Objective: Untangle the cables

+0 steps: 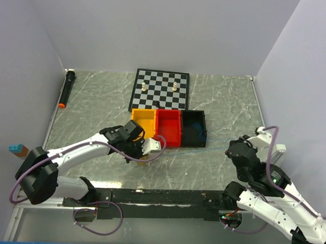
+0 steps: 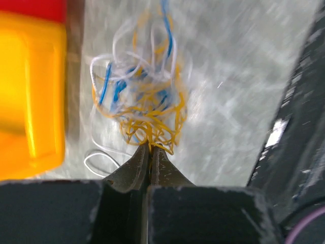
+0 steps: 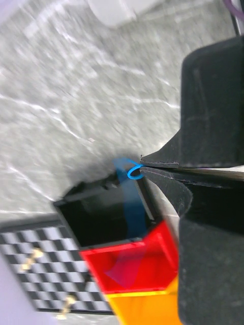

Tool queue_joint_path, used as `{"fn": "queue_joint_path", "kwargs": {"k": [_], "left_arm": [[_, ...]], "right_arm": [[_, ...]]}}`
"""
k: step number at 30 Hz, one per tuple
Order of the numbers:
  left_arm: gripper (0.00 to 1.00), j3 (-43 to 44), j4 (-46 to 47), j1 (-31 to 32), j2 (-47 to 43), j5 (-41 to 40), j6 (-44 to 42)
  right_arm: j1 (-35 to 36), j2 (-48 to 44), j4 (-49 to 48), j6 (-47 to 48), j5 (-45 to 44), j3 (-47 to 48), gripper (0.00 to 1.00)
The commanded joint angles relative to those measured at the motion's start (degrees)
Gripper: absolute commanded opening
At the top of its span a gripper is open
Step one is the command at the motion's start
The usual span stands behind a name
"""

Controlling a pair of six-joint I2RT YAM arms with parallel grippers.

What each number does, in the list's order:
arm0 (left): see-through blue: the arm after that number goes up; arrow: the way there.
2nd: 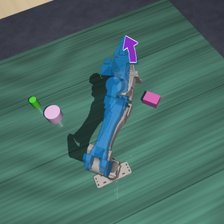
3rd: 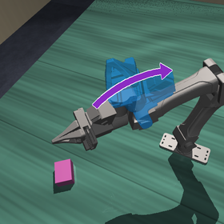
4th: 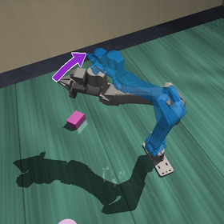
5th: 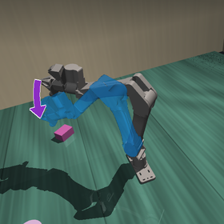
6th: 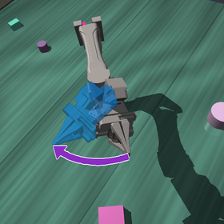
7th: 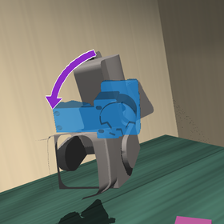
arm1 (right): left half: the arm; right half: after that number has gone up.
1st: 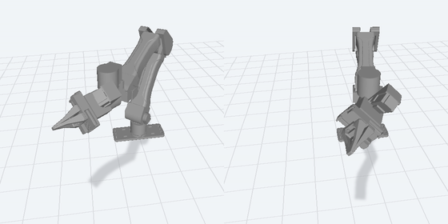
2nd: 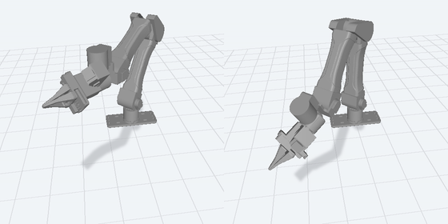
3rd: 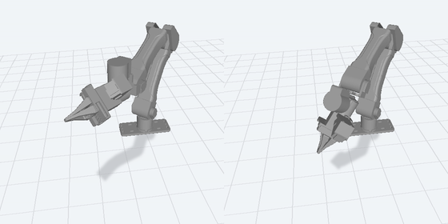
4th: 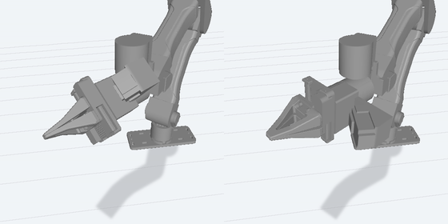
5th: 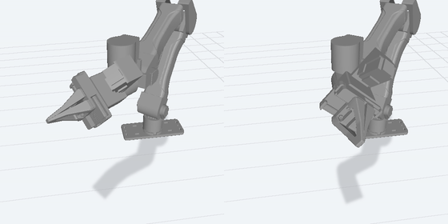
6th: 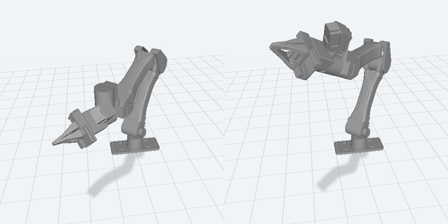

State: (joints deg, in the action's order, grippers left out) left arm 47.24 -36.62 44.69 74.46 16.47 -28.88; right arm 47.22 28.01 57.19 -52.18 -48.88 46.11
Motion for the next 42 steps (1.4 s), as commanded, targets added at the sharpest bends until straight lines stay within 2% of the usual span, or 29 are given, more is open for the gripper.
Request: {"fn": "queue_joint_path", "kwargs": {"k": [1,4,11,19,29,36,42], "left_arm": [[0.01,-4.52,0.14,-0.56,-0.89,-7.23,-2.49],[0.01,-7.86,2.42,-0.56,-1.15,-10.13,-3.72],[0.01,-8.84,4.01,-0.65,-1.24,-10.58,-3.73],[0.01,0.82,-0.81,-0.57,-0.80,-3.47,-0.21],[0.07,10.23,-7.41,-0.57,-1.42,3.48,1.90],[0.08,10.06,-8.82,-0.39,-2.12,4.54,1.90],[0.08,8.66,-8.03,-0.30,-2.38,3.83,2.52]], "right_arm": [[-0.73,-1.73,4.59,2.09,-9.38,4.86,0.00],[-0.73,-2.43,7.14,0.95,-11.23,7.06,0.00],[-0.73,-3.49,-3.11,11.29,-8.87,10.58,0.00],[-0.73,0.81,-18.32,23.51,-3.68,13.57,0.00],[-2.39,12.85,-39.50,40.04,0.18,16.12,0.00],[-9.86,19.97,-44.79,40.49,9.59,18.84,0.00],[-10.48,23.84,-47.25,41.72,12.41,20.33,0.00]]}}
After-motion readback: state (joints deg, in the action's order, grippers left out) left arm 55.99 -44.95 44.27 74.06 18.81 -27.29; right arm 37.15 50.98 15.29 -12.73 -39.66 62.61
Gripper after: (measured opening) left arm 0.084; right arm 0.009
